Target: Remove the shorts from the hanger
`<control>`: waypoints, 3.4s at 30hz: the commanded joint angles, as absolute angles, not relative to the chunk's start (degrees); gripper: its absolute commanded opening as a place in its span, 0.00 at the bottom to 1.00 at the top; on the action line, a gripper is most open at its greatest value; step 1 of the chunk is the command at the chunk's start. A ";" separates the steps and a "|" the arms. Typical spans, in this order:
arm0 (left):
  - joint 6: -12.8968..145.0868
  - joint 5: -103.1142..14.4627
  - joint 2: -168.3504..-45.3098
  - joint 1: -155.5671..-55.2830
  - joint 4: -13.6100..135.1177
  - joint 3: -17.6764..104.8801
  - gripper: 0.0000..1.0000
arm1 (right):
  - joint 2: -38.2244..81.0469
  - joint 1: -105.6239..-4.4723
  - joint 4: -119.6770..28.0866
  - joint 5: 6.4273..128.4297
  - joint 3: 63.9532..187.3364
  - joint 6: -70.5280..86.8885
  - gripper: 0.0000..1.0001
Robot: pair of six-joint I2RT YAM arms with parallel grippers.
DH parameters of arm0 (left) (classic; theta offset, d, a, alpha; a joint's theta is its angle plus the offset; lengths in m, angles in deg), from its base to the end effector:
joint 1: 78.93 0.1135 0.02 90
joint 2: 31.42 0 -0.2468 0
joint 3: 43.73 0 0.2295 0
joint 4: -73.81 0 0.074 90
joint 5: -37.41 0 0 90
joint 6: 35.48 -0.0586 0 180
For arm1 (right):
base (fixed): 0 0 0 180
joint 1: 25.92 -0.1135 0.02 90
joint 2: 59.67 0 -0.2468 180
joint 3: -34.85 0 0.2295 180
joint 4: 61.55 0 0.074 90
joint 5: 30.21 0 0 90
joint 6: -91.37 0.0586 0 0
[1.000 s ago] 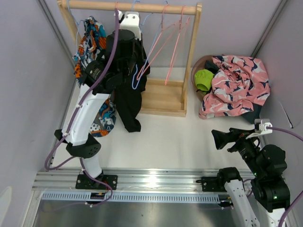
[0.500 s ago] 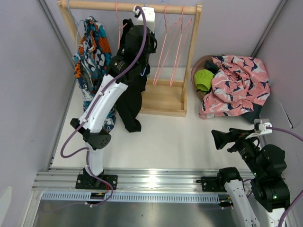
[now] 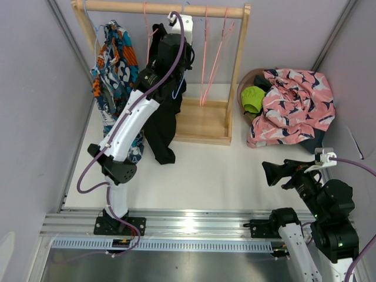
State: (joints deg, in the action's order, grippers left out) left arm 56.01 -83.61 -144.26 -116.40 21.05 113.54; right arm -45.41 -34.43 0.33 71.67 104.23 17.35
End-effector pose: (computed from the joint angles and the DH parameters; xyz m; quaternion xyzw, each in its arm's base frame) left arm 0.3379 -0.2209 0.4836 0.0589 0.7474 -0.0194 0.6615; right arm 0.0402 0.0182 0.3471 -0.0202 0.7465 0.2157 0.6292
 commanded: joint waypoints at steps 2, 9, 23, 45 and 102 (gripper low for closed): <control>57.85 -81.50 -140.33 -116.37 20.78 112.50 0.19 | -46.31 -34.36 -2.01 71.39 104.33 17.10 0.99; 59.87 -77.38 -128.47 -116.45 20.07 104.16 0.68 | -46.57 -34.27 -2.01 71.39 104.33 17.19 0.99; 58.64 -75.20 -112.19 -109.36 18.05 94.40 0.92 | -46.66 -34.27 -2.09 71.56 104.33 17.19 0.99; 60.40 -63.22 -122.39 -100.11 23.14 89.21 0.83 | -46.05 -34.27 -1.83 71.13 104.24 17.19 0.99; 65.50 -38.99 -73.71 -100.02 6.71 54.68 0.00 | -30.15 -31.11 -29.74 111.37 111.89 27.54 0.99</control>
State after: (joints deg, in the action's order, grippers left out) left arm 63.75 -49.82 -75.11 -100.12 5.96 58.63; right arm -32.60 -31.29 -18.21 102.00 109.47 22.36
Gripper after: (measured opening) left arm 0.033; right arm 0.993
